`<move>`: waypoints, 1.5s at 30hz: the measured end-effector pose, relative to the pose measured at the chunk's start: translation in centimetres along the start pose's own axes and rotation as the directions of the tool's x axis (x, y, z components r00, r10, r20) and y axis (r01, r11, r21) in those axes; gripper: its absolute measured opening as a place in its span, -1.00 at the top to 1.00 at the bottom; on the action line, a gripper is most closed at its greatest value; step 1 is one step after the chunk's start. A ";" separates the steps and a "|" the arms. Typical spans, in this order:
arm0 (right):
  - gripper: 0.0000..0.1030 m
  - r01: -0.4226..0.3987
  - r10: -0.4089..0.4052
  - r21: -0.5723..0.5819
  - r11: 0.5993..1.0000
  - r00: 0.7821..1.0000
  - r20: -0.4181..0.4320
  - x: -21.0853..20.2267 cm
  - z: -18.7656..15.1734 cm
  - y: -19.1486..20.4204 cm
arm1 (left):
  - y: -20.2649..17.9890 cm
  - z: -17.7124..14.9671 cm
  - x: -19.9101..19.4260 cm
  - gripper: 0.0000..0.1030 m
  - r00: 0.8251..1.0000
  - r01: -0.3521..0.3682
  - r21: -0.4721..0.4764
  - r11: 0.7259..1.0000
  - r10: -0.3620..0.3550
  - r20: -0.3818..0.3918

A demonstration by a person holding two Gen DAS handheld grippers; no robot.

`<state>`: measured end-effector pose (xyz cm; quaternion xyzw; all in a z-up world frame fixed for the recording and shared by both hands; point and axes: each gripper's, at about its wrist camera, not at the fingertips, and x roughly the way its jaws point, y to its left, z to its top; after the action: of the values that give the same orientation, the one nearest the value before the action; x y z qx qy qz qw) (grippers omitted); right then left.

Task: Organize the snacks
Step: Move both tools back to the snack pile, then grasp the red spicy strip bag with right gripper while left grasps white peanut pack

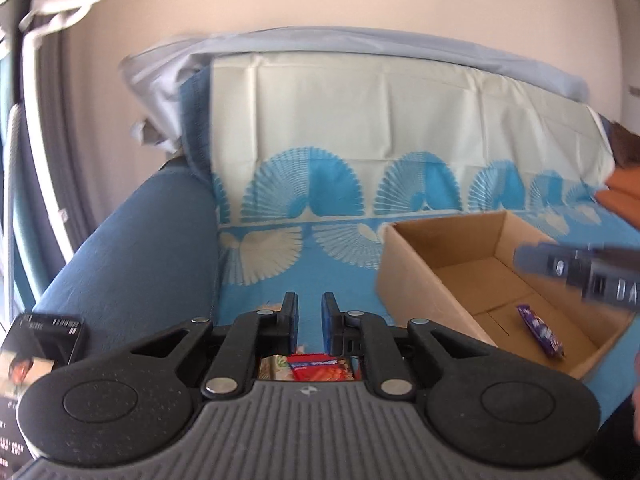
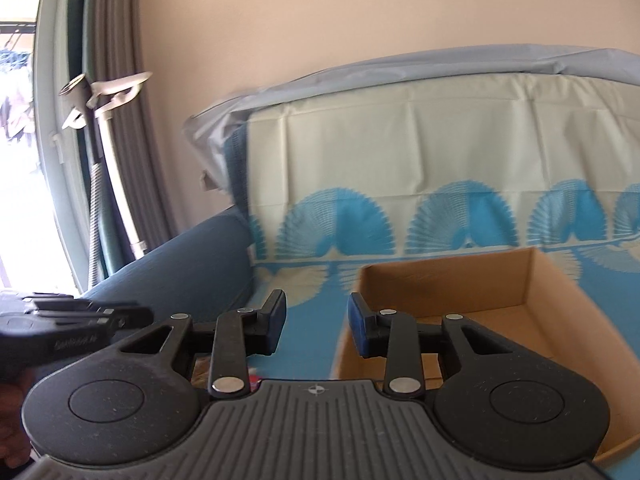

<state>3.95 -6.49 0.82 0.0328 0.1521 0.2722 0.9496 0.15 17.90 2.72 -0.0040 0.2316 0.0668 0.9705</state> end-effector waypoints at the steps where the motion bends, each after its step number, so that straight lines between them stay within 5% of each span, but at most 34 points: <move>1: 0.30 -0.017 0.017 -0.009 1.000 1.000 -0.013 0.4 -0.3 0.9 | 0.7 0.1 -0.1 0.75 1.000 -0.013 -0.028 1.000 0.013 -0.003; 15: 0.25 -0.173 0.157 -0.056 0.983 0.962 -0.222 6.3 -3.7 7.2 | 6.8 0.4 2.2 0.75 0.995 -0.036 -0.327 0.944 0.001 -0.104; 31: -0.30 -0.104 0.100 0.016 0.994 0.880 -0.465 13.7 -7.5 7.8 | 6.6 -2.0 8.0 0.62 0.955 -0.041 -0.313 0.949 -0.055 -0.293; 45: -0.36 -0.058 0.049 0.003 0.998 0.814 -0.579 18.0 -9.8 8.0 | 8.4 -2.6 9.2 0.62 0.939 -0.070 -0.381 0.922 -0.068 -0.338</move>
<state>11.36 9.55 -12.25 -0.0540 0.4303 0.2968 0.8508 6.00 27.30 -3.59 -0.2072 0.3803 0.1101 0.8946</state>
